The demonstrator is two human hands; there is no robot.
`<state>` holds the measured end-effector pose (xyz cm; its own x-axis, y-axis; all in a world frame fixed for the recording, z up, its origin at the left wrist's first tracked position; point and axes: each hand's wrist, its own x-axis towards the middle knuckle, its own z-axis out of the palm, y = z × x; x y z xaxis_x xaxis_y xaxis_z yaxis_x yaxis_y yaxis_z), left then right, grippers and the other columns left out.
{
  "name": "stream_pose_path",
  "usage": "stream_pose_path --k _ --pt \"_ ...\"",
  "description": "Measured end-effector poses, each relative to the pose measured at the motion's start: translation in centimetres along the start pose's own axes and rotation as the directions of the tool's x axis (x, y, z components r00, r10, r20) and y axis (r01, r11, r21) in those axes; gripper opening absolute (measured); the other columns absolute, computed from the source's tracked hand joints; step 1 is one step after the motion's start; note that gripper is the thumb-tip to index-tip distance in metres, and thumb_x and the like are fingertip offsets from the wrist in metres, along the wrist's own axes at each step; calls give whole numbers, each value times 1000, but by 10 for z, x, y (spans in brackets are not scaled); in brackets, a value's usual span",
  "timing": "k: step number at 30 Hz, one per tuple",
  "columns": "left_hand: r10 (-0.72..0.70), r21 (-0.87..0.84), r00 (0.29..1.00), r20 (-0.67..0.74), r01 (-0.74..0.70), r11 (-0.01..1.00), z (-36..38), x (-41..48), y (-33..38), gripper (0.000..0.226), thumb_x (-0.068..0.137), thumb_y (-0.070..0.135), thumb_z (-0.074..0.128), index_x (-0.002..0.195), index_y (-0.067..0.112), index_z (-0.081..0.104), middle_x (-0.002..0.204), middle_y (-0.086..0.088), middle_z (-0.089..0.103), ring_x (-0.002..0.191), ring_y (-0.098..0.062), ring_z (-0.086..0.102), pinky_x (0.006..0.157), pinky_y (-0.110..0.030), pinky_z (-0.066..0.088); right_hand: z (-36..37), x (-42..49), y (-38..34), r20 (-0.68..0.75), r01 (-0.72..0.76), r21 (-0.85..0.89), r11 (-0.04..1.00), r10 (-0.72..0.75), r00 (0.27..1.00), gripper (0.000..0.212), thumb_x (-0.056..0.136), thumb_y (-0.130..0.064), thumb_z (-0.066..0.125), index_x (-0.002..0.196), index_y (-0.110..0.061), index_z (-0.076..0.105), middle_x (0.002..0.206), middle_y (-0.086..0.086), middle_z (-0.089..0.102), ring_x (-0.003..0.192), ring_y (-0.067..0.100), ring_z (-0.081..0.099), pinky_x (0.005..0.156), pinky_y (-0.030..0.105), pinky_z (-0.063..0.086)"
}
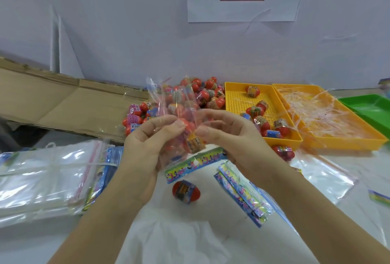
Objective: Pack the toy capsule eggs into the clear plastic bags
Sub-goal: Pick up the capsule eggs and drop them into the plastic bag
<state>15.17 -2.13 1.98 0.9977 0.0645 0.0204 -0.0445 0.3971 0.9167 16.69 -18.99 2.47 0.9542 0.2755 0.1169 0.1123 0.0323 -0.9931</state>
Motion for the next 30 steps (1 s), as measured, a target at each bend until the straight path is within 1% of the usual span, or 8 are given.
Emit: stream_pose_path --k 7,10,13,16,21,24,27,30 --pt "35 -16 999 5 -35 999 1 -1 -1 10 57 12 71 63 18 76 79 0 76 62 -8 70 51 -19 54 6 -1 3 53 -48 -33 998 50 997 50 50 -32 83 98 -36 68 90 -11 70 70 7 69 61 22 54" --pt "45 -11 997 55 -45 999 1 -1 -1 24 60 13 70 83 14 75 87 -2 77 65 -10 71 54 -20 56 9 -3 2 67 -87 -73 994 92 993 52 58 -23 86 105 -28 65 99 1 67 71 14 71 56 28 56" --pt "-22 -25 993 112 25 999 2 -1 2 51 53 23 78 102 14 69 91 -2 77 72 -13 72 61 -23 59 8 -2 2 -3 -35 -144 989 35 999 31 72 -15 83 98 -25 69 70 -11 68 58 5 64 55 28 55" --pt "-20 120 998 62 12 993 0 0 2 59 47 34 88 99 14 71 77 0 75 64 -11 70 56 -21 57 5 -2 2 -9 7 -168 986 -9 1000 30 74 -9 79 96 -24 68 54 -19 59 48 -2 53 52 18 46" --pt "37 94 999 12 -38 995 1 1 -2 52 48 24 78 97 12 70 78 -2 76 62 -10 71 51 -16 52 13 -6 2 -34 52 -181 982 -59 998 36 71 -3 78 98 -25 67 77 1 70 58 8 61 52 16 46" --pt "64 39 998 27 -65 997 -1 0 0 52 52 21 76 103 10 71 82 -5 76 68 -14 73 55 -22 56 14 -6 1 -43 52 -139 989 -59 997 41 71 -6 81 102 -28 65 84 -2 71 66 15 66 50 25 49" --pt "92 77 996 -14 -90 993 -4 -1 3 51 49 28 81 98 20 76 79 -9 75 66 -18 73 53 -27 58 11 -6 -1 67 12 -81 997 -6 998 41 71 -17 84 105 -28 65 88 0 73 75 18 69 69 34 57" --pt "130 209 992 11 -129 969 -3 -2 2 72 48 35 86 118 27 68 74 -7 73 68 -20 73 57 -29 58 11 -6 -4 132 19 -44 999 -13 991 35 64 -37 85 95 -26 73 88 -1 74 79 17 69 76 33 58"
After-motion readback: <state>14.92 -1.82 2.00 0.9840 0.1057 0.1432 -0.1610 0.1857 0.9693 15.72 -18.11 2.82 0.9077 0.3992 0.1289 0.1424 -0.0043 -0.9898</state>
